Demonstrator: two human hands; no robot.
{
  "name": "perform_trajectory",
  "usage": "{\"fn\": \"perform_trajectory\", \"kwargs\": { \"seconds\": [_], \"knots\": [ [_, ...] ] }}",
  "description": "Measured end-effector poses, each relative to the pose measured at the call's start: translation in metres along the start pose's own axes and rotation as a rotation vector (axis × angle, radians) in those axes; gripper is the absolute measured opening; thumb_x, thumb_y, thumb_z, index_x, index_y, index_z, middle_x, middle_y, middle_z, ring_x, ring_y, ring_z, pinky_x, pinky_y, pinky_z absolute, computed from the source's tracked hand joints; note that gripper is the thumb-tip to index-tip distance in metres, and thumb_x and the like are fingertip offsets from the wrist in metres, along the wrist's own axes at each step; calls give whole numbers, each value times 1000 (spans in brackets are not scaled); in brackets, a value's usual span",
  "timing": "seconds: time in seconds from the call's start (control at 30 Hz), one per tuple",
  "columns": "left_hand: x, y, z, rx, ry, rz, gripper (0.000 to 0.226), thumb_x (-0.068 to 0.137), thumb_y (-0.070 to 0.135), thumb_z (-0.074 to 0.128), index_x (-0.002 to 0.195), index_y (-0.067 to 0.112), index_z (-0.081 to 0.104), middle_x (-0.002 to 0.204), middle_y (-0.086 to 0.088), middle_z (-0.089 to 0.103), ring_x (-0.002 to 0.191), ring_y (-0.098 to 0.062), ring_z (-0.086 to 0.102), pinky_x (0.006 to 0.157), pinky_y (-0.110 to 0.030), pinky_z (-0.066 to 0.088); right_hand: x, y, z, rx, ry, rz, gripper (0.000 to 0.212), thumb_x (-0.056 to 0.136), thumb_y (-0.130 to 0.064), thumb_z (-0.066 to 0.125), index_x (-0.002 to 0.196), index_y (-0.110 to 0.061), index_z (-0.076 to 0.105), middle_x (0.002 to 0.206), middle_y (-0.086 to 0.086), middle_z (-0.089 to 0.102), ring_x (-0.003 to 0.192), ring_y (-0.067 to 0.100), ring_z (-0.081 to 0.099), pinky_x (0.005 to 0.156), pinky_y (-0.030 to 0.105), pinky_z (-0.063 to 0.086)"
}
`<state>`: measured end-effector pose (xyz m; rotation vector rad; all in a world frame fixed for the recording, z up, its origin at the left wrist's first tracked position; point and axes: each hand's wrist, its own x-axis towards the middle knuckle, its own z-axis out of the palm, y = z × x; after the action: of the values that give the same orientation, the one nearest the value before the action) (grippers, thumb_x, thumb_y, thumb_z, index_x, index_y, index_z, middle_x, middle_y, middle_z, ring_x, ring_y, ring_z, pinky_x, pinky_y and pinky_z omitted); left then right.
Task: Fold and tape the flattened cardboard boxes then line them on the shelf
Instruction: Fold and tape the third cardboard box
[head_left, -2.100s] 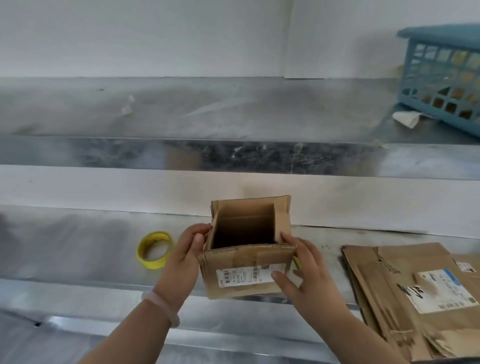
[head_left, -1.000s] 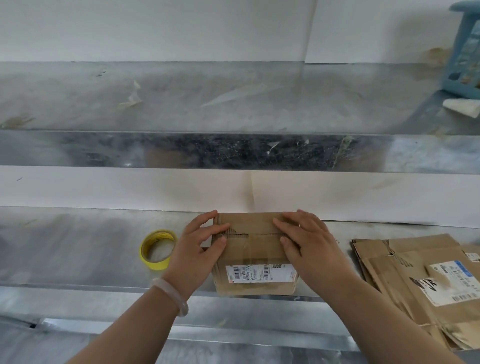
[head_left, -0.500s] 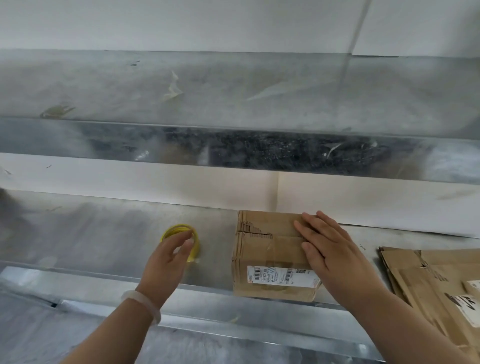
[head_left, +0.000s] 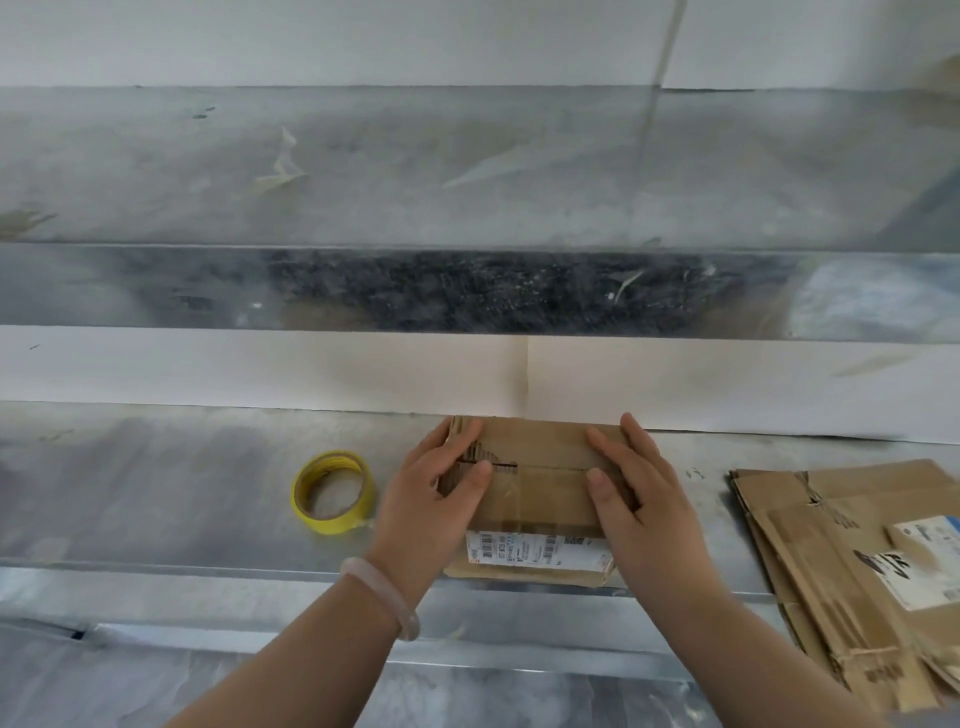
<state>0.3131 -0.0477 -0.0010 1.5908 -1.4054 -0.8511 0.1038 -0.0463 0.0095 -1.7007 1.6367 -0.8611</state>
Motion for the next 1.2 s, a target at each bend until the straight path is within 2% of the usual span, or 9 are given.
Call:
{"fn": "perform_trajectory", "kwargs": {
  "seconds": [0.1,0.2,0.33,0.53,0.67,0.9,1.0,1.1,1.2],
  "knots": [
    [-13,-6,-2,35,56,1,36,85,27,70,114,47,61,126,32,43,111,26,38,83,9,26,-10,4,3,7,30,-22,34,95,-35,55,128,-45,55,147,-34,24,125,-17,25,102,11,24],
    [-19,-17,0,94,46,-54,38,81,31,74,114,46,64,125,23,48,114,8,47,88,1,30,-9,11,7,-32,0,-35,34,95,-33,56,125,-49,55,142,-38,23,119,-25,24,96,-2,22],
    [-13,-24,8,146,41,-65,39,83,31,71,121,38,62,132,20,44,120,4,42,81,11,22,-5,26,22,-73,-42,-32,37,97,-32,53,127,-51,46,144,-34,18,139,-5,23,112,17,26],
    [5,-29,11,138,15,-56,38,86,31,69,122,36,62,140,18,40,125,6,37,85,12,17,5,28,28,-116,-70,-10,41,100,-39,40,141,-42,43,155,-28,10,145,2,17,110,15,21],
    [5,-34,10,208,-7,-28,37,87,36,66,123,37,61,146,16,39,125,7,36,99,-4,22,5,30,22,-572,-135,-207,68,93,-61,5,152,-32,21,160,-19,0,149,7,-5,122,31,5],
    [4,-35,-7,195,-173,75,32,94,33,55,124,44,52,146,18,32,124,19,30,91,8,18,1,30,27,-820,-180,-427,67,102,-54,9,141,-17,49,148,0,47,139,19,39,111,41,21],
    [-5,-56,-39,155,-199,79,35,94,38,48,129,38,51,142,18,41,128,15,35,108,-13,29,2,32,26,-870,-168,-443,65,102,-54,11,141,-18,49,149,-1,46,139,19,40,111,40,21],
    [-7,-103,-73,677,1,-20,50,89,40,61,136,26,52,140,2,50,136,-18,38,113,-37,29,0,32,28,-866,-159,-433,66,102,-54,10,142,-18,49,149,-1,45,140,20,40,111,41,20],
    [-4,-127,-93,968,-85,-95,41,72,23,79,111,28,69,116,-1,68,124,-30,51,107,-52,34,1,31,29,-862,-151,-434,67,102,-54,9,141,-17,50,148,0,46,138,20,42,110,41,21]
  ]
}}
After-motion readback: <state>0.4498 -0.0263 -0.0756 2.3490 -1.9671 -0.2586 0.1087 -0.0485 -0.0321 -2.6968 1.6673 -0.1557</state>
